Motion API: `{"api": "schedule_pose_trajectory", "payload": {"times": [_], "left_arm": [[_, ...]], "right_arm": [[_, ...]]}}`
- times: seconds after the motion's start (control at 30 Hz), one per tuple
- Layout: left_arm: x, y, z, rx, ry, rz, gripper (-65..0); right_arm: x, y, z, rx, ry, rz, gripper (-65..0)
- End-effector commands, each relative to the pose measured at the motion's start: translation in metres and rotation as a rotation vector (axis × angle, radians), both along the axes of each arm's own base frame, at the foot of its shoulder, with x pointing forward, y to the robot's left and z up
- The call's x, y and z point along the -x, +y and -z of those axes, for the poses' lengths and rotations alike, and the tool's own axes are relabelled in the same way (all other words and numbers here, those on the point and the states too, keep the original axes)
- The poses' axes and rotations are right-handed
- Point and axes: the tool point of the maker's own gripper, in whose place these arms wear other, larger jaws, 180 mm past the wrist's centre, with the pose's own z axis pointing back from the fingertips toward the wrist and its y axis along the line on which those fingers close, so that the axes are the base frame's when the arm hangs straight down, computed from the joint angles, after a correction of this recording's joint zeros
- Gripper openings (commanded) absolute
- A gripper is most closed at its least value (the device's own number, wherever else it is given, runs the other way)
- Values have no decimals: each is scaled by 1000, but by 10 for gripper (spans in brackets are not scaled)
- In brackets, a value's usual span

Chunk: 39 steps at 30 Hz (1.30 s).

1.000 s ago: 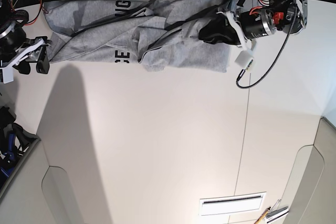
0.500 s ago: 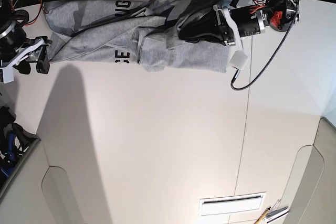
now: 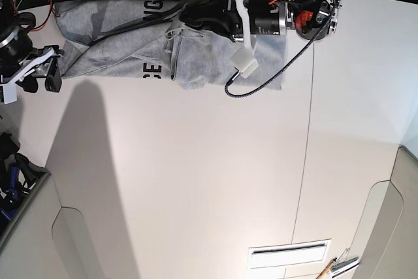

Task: Fold the T-shirt properly
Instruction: 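Lower the folded end onto the shirt with the left gripper, then press the folded end flat with the left gripper, right gripper approaching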

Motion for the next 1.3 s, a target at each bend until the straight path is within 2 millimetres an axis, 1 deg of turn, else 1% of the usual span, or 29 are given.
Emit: {"api": "schedule_pose_trajectory", "payload": {"times": [0.0,0.03,0.07,0.2,0.27,0.53,0.6,0.67,0.73,0.83,0.93,1.0,1.13,1.2,1.27], "left_arm": [[-5,-3,-13,47,-27,-10,-407],[-5,-3,-14,53,-26,-11,-375],[-5,-3,-15,57,-26,-12,-366],[-5,-3,-16,62,-26,-14,-366],[-5,-3,-16,62,-26,-14,-366],[-5,2,-14,49,-25,-9,-366],[-4,3,-21,92,-18,-10,-366],[-5,3,-34,162,-8,-17,-366],[-4,2,-34,166,-4,-9,-366],[-4,1,-34,160,-10,5,-366],[-7,1,-36,161,-17,4,-366],[-7,1,-36,161,-19,4,-365],[-10,1,-37,161,-27,5,-281],[-10,1,-38,161,-29,5,-275],[-12,1,-39,161,-37,6,-275]], "right_arm": [[-7,-1,-13,10,-55,-7,-312],[-7,-1,-13,10,-54,-7,-312],[-7,-1,-13,10,-55,-7,-312],[-7,-3,-14,17,-54,-7,-311],[-6,-7,-14,36,-46,-8,-311],[-5,-40,-25,154,-30,10,-311],[-3,-47,-28,160,-37,33,-311],[-1,-53,-29,159,-40,53,-311],[1,-58,-28,140,-40,71,-311],[6,-73,-18,117,-8,102,-311],[13,-93,-1,96,50,139,-311],[16,-101,10,56,80,153,-311],[23,-105,31,-28,124,175,-311],[25,-104,37,-56,134,181,-311],[25,-104,38,-64,134,182,-311]]}}
